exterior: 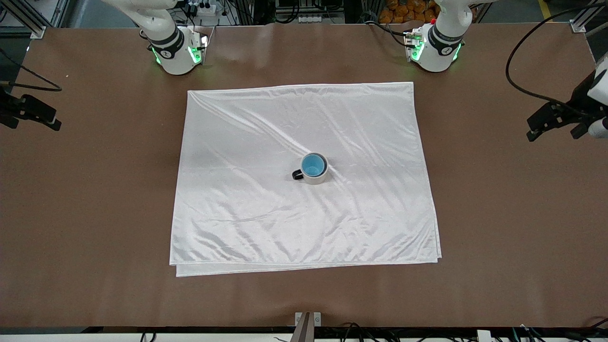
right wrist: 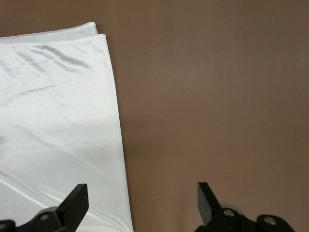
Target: Place blue cup into white mug on cloth
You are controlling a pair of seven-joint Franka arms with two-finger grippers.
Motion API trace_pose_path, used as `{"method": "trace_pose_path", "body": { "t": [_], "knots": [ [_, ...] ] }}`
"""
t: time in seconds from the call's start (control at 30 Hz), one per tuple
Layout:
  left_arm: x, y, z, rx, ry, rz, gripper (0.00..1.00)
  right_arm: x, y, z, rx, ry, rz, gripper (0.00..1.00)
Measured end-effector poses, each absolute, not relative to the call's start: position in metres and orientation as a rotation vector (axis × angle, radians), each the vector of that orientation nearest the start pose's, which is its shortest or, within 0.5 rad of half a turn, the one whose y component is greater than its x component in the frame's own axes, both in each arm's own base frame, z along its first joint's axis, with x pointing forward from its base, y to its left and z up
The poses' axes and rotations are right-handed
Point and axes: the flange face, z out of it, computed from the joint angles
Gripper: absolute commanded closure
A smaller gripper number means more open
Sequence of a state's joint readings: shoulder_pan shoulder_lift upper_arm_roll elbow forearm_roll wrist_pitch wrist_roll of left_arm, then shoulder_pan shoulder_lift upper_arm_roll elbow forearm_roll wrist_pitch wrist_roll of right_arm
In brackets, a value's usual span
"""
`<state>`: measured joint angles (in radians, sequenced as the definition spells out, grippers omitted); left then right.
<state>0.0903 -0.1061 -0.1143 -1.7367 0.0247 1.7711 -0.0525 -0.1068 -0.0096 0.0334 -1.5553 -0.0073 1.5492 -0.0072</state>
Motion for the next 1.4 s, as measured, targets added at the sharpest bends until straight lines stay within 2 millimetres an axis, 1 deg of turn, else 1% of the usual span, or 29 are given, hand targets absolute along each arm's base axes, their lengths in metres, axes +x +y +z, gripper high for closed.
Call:
{"method": "trace_pose_path", "body": {
  "t": [0.13,0.27,0.4,0.8,1.07,1.4],
  "knots": [
    [0.523,-0.006,0.633,-3.116,0.006,-0.188,0.00,0.548,-0.041,0.635,-3.147,0.104,-0.004,0.00],
    [0.516,0.004,0.637,-3.157,-0.004,-0.181,0.00,0.548,-0.041,0.635,-3.147,0.104,-0.004,0.00],
    [0.517,0.008,0.633,-3.172,0.002,-0.169,0.00,0.548,-0.041,0.635,-3.147,0.104,-0.004,0.00],
    [0.522,0.006,0.616,-3.179,0.034,-0.115,0.00,0.548,-0.040,0.635,-3.146,0.102,0.001,0.00],
    [0.521,0.008,0.606,-3.169,0.040,-0.032,0.00,0.548,-0.040,0.635,-3.146,0.101,0.001,0.00],
    [0.519,0.009,0.603,-3.103,0.061,0.013,0.00,0.548,-0.040,0.635,-3.145,0.101,0.002,0.00]
  ]
}}
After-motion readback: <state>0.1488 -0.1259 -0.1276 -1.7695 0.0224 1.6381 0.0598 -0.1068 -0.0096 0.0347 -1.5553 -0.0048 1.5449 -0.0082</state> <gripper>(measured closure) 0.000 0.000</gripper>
